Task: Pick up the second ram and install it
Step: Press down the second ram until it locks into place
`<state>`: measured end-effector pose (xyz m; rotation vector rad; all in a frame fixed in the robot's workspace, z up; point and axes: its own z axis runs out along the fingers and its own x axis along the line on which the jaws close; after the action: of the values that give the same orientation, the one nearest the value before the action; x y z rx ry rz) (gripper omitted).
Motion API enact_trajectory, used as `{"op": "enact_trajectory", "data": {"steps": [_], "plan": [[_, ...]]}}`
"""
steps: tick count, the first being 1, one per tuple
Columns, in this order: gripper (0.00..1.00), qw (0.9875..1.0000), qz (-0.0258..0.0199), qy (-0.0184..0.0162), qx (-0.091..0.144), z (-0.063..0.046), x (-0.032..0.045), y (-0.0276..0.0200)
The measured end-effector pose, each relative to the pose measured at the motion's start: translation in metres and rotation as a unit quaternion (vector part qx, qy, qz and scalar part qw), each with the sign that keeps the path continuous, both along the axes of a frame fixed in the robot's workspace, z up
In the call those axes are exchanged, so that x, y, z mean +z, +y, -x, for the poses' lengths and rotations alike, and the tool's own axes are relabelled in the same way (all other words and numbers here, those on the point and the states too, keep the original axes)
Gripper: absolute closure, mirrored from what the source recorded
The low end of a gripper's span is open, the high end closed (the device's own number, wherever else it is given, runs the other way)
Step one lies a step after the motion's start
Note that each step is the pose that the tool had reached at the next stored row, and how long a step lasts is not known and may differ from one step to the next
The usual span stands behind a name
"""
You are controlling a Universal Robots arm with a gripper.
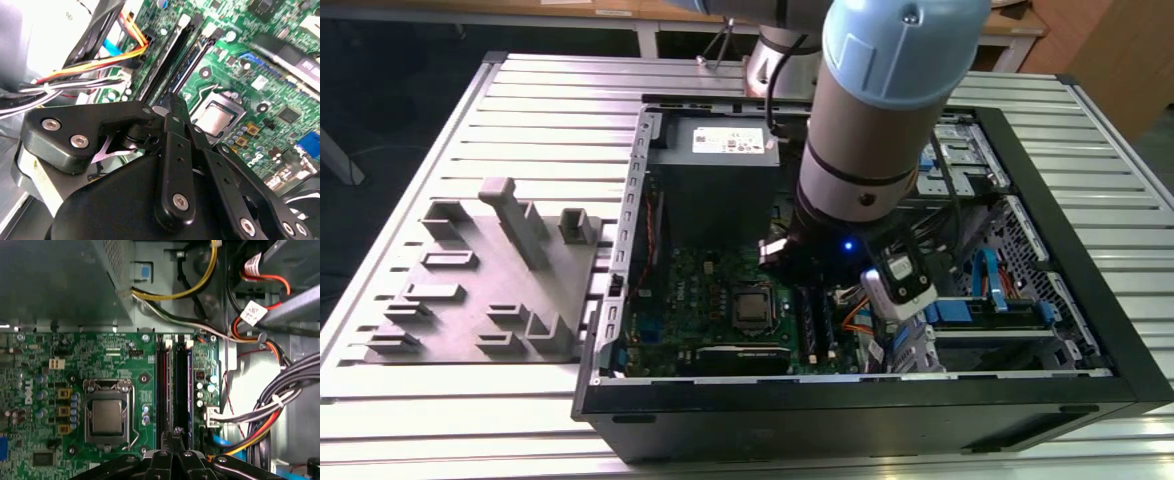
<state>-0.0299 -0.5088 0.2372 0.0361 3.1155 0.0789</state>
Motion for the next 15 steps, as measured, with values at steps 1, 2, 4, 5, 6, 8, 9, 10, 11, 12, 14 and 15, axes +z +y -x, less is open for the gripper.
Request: {"op": "enact_trajectory", "data": {"steps": [1,2,4,5,6,8,9,10,11,12,14,15], "plan": [[0.93,1.0000,0.0001,0.0000,0.000,0.000,0.0000,-0.0013],[0.93,1.0000,0.0000,0.0000,0.000,0.000,-0.0001,-0.0026],[0.93,1.0000,0.0000,0.0000,0.000,0.000,0.0000,-0.0050],[0.93,1.0000,0.0000,0.0000,0.000,0.000,0.0000,-0.0064],[0.93,1.0000,0.0000,0.0000,0.000,0.000,-0.0001,-0.0077],[0.93,1.0000,0.0000,0.0000,0.000,0.000,-0.0001,-0.0103],[0.93,1.0000,0.0000,0.0000,0.000,0.000,-0.0001,-0.0117],[0.93,1.0000,0.0000,0.0000,0.000,0.000,-0.0001,-0.0128],[0.93,1.0000,0.0000,0.0000,0.000,0.000,-0.0001,-0.0138],[0.93,1.0000,0.0001,0.0000,0.000,0.000,-0.0001,-0.0142],[0.93,1.0000,0.0001,0.0000,0.000,0.000,-0.0003,-0.0142],[0.93,1.0000,0.0002,0.0000,0.000,0.000,-0.0011,-0.0142]]}}
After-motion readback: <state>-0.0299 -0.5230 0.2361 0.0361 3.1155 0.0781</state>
